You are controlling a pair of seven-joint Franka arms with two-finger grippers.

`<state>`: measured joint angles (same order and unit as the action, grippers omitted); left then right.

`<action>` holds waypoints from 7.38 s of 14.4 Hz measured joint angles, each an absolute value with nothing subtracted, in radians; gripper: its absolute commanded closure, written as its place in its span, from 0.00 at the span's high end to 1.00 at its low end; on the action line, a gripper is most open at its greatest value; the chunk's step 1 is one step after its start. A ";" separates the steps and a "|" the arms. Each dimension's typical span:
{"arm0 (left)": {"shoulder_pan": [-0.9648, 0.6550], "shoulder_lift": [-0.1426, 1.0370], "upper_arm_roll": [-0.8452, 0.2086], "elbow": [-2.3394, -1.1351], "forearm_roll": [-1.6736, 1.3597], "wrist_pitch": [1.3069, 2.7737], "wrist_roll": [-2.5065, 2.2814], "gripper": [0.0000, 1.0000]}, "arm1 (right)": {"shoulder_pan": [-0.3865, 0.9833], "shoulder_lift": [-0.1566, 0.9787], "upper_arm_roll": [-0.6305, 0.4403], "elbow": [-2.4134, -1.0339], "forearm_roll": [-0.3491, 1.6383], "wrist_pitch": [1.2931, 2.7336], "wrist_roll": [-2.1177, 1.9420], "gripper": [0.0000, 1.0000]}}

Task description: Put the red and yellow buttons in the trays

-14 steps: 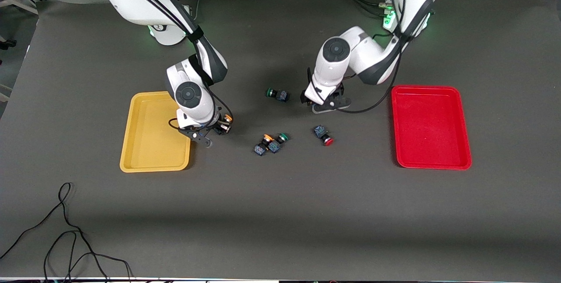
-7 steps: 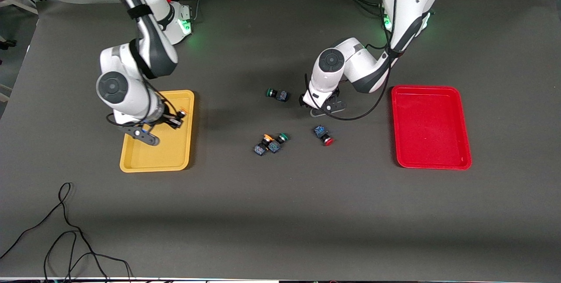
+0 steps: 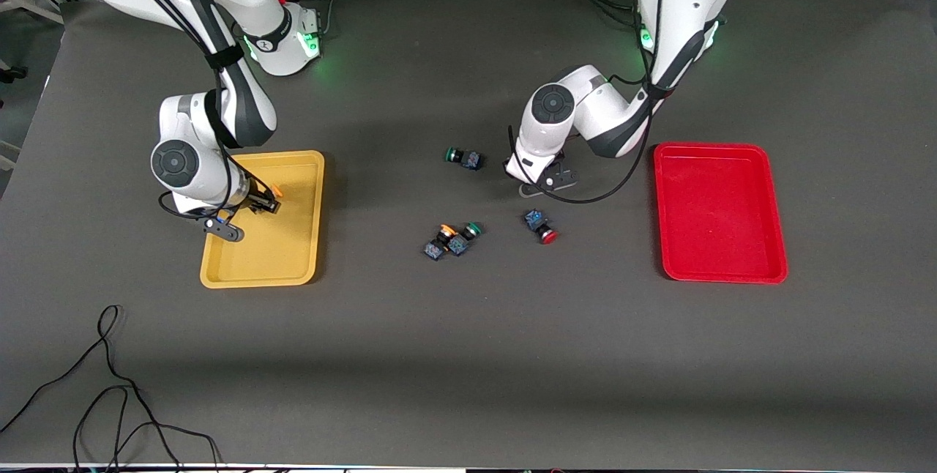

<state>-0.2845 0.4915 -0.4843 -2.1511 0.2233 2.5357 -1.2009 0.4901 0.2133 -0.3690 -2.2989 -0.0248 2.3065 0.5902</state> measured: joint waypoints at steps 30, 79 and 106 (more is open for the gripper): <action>0.430 0.328 -0.468 -2.231 0.245 2.356 -0.280 1.00 | 0.655 0.783 -0.070 -1.611 0.192 2.471 1.105 0.00; 0.767 0.357 -0.635 -2.232 0.403 2.317 -0.183 0.38 | 0.423 0.064 -0.536 -1.557 0.083 1.627 -0.009 1.00; 0.107 -0.074 -0.160 -1.725 -0.007 1.534 0.051 1.00 | 0.449 0.082 -0.525 -1.553 0.125 1.627 -0.020 1.00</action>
<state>0.1073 -0.0745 -0.1600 -1.7248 -0.0069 1.5343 0.0508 0.4494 0.0820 -0.5248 -1.5530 0.1255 1.6269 -0.0200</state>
